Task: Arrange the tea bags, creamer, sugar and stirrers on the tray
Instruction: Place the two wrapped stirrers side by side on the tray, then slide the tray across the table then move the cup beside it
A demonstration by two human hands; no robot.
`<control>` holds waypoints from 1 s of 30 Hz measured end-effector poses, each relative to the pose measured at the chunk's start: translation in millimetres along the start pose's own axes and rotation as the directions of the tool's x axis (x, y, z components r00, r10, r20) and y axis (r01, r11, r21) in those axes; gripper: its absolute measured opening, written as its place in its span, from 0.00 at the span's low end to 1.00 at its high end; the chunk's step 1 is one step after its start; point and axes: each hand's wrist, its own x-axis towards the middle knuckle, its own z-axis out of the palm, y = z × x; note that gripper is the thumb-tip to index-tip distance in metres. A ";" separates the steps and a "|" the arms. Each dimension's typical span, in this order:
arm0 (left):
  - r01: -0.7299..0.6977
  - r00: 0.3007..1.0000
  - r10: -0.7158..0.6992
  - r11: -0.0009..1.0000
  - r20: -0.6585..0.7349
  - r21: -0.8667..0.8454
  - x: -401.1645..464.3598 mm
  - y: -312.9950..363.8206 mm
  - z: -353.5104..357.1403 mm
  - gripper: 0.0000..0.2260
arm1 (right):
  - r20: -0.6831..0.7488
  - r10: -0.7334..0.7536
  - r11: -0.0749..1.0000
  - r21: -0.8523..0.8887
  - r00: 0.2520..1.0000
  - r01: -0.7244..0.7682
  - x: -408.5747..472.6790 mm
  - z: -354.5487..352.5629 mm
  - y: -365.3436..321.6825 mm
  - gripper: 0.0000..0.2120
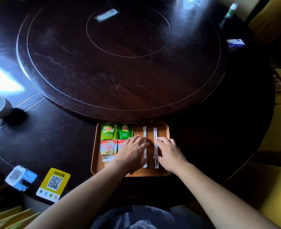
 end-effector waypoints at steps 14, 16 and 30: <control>0.377 0.887 -0.446 0.849 -0.119 -0.371 -54.7 -81.1 -32.1 0.19 | -0.112 0.144 0.971 0.208 0.983 -0.118 -12.4 -17.0 12.9 0.22; 0.455 0.834 -0.539 0.791 -0.114 -0.408 -63.0 -94.8 -31.6 0.21 | -0.116 0.185 0.955 0.255 0.976 -0.150 -13.0 -18.4 16.3 0.24; 0.631 0.667 -0.741 0.508 0.075 -0.587 -76.6 -124.1 -25.5 0.13 | 0.000 0.487 0.768 0.477 0.874 -0.428 1.6 -6.2 25.6 0.19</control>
